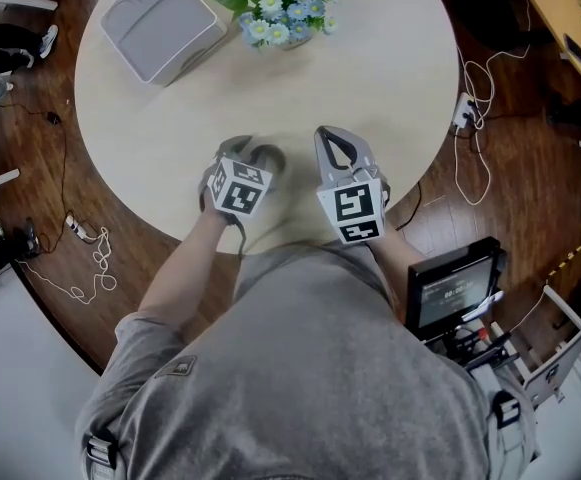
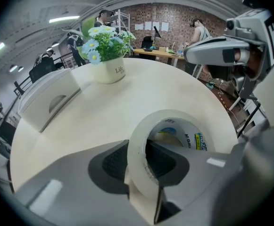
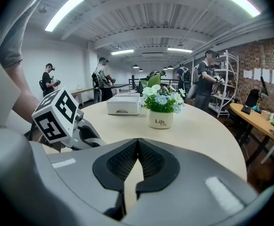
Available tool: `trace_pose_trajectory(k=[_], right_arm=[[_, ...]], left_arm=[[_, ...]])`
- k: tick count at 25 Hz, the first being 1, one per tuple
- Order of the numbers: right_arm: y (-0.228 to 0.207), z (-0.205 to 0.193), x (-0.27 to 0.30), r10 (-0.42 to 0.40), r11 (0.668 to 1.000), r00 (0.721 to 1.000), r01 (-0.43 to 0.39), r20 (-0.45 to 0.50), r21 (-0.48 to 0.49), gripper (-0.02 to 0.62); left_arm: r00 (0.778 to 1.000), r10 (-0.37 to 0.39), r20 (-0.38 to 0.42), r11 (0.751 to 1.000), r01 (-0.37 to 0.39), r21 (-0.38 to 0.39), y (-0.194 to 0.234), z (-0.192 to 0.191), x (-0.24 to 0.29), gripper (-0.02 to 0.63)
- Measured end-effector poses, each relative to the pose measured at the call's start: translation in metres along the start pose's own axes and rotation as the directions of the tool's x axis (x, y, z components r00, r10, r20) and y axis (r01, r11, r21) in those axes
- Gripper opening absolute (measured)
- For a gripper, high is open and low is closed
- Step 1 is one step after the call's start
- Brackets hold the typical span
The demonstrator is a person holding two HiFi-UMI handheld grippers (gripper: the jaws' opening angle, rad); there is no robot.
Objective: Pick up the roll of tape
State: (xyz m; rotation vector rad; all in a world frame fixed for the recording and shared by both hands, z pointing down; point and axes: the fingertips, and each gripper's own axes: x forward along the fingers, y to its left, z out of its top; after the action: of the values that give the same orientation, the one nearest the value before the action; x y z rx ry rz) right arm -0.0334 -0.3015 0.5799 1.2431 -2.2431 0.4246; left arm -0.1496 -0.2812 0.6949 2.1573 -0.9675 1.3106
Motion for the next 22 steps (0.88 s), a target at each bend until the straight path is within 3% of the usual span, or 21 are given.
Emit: trace_pose_trajectory(k=[12,18,22], right_arm=[[0.005,0.010,-0.017,0.003,1.000,0.999,-0.001,0.051,-0.029,0.012],[0.010,0.019,-0.034,0.019,0.999,0.995,-0.014,0.098,-0.049,0.012],[0.012,0.022,-0.046,0.037,0.998,0.991,-0.030,0.127,-0.063,0.012]], left_arm=[[0.986,0.082,0.148,0.996,-0.075,-0.050,-0.002,0.011,-0.033,0.106],[0.959,0.155,0.239,0.985,-0.132,-0.111,-0.004,0.019,-0.062,0.106],[0.929,0.219,0.298,0.969,-0.171,-0.178,-0.006,0.025,-0.087,0.106]])
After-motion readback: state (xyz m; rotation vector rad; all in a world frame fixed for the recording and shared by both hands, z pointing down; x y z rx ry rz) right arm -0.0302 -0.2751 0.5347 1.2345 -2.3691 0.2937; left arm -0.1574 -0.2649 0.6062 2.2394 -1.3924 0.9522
